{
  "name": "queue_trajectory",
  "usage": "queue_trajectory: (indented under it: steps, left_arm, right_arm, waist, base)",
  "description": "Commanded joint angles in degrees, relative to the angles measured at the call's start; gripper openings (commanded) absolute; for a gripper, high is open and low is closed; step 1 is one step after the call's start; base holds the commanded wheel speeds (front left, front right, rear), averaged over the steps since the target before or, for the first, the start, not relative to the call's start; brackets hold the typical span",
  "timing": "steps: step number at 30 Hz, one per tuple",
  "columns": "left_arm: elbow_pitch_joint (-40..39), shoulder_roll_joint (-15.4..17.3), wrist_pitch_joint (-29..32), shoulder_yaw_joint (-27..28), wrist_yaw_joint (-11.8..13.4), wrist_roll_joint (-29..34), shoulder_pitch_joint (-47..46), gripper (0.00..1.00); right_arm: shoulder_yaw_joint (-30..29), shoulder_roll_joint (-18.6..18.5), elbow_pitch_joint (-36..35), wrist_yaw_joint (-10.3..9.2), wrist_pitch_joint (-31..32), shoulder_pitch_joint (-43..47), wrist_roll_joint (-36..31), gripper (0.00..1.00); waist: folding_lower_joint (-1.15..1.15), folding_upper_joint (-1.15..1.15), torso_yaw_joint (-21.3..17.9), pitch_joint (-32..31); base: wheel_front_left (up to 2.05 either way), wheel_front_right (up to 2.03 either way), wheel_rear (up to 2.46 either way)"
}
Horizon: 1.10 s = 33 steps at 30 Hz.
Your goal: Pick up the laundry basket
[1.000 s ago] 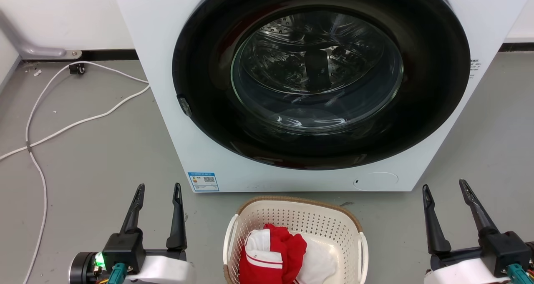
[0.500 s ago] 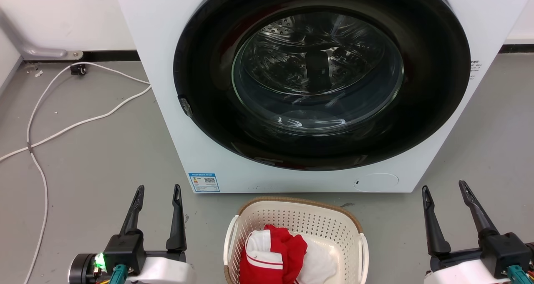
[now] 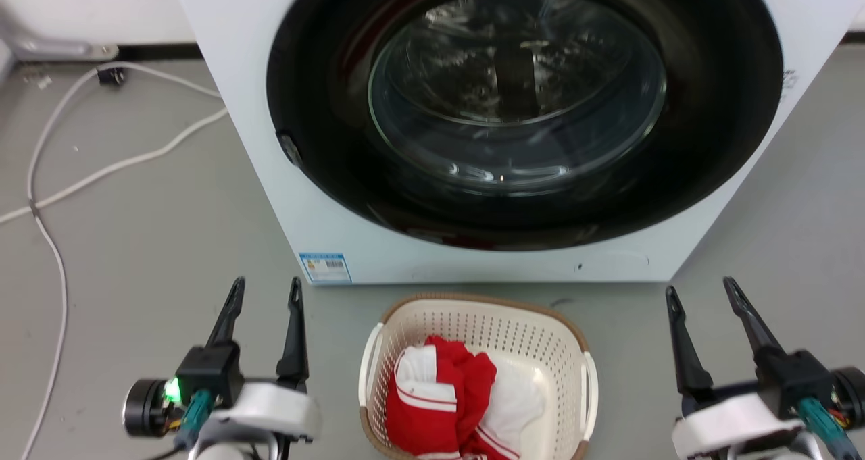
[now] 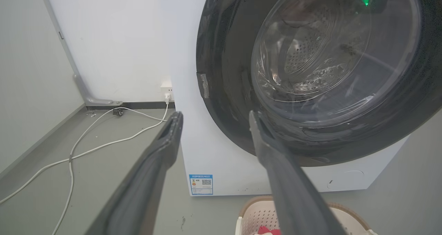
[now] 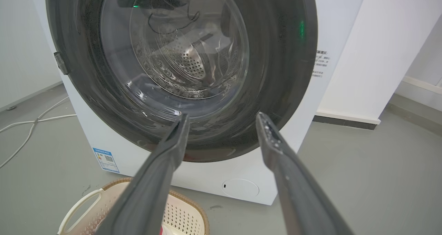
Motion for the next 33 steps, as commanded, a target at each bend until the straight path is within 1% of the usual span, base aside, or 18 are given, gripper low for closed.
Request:
queue_trajectory:
  steps: [1, 3, 9, 12, 16, 18, 24, 29, 30, 33]
  left_arm:
    - [0.4, 0.1, -0.2, 0.0, -0.3, 0.0, -1.0, 1.0]
    - [3.1, 0.1, -0.2, 0.2, -0.9, -0.7, -3.2, 1.0]
    - [13.5, 0.1, -0.2, 0.1, -2.7, -0.7, -11.2, 1.0]
    - [18.8, 0.6, -0.2, 0.1, -3.5, -0.2, -15.0, 1.0]
    - [26.4, 1.5, -0.2, -0.3, -4.4, 0.1, -20.0, 1.0]
    - [29.1, 1.8, -0.2, -0.4, -4.9, 0.2, -22.5, 1.0]
    - [37.4, 2.8, -0.2, -2.4, -5.5, 1.1, -28.4, 1.0]
    - [44.8, 3.2, -0.2, -4.4, -5.9, 1.7, -32.7, 1.0]
    - [49.0, 3.2, -0.2, -5.3, -6.0, 1.9, -35.2, 1.0]
    - [52.1, 3.2, -0.2, -6.1, -6.1, 2.0, -37.1, 1.0]
  right_arm:
    - [0.1, -0.2, 0.3, -0.04, -0.1, -1.0, -0.4, 1.0]
    - [0.4, -0.2, 2.5, -0.04, -0.1, -2.8, -0.7, 1.0]
    - [1.2, -0.2, 13.0, -0.04, -0.1, -10.0, -3.0, 1.0]
    - [1.4, -0.2, 18.8, -0.04, -0.1, -13.4, -4.3, 1.0]
    - [1.7, -0.2, 25.1, -0.04, -0.1, -18.7, -5.2, 1.0]
    - [2.2, -0.1, 27.9, -0.04, -0.1, -20.7, -5.5, 1.0]
    - [3.7, -0.2, 38.4, -0.05, -0.1, -26.4, -6.1, 1.0]
    - [4.7, -0.2, 45.6, -0.04, -0.1, -30.3, -6.2, 1.0]
    - [5.7, -0.2, 49.2, -0.05, -0.1, -32.3, -6.0, 1.0]
    - [6.8, -0.2, 52.8, -0.05, -0.1, -33.9, -5.2, 1.0]
  waist:
    - [0.0, 0.0, -0.2, 1.6]
    - [0.0, 0.0, -0.5, 3.7]
    - [0.0, 0.0, -1.2, 10.1]
    - [0.0, 0.0, -1.9, 13.3]
    - [0.0, 0.0, -2.8, 17.0]
    - [0.0, 0.0, -3.2, 18.7]
    - [0.0, 0.0, -3.9, 23.1]
    - [0.0, 0.0, -4.1, 26.0]
    - [0.0, 0.0, -4.2, 27.4]
    - [0.0, 0.0, -4.3, 28.7]
  base:
    - [0.0, 0.0, 0.0]
    - [0.0, 0.0, 0.0]
    - [0.0, 0.0, 0.0]
    - [0.0, 0.0, 0.0]
    - [0.0, 0.0, 0.0]
    - [0.0, 0.0, 0.0]
    - [0.0, 0.0, 0.0]
    - [0.0, 0.0, 0.0]
    - [0.0, 0.0, 0.0]
    - [0.0, 0.0, 0.0]
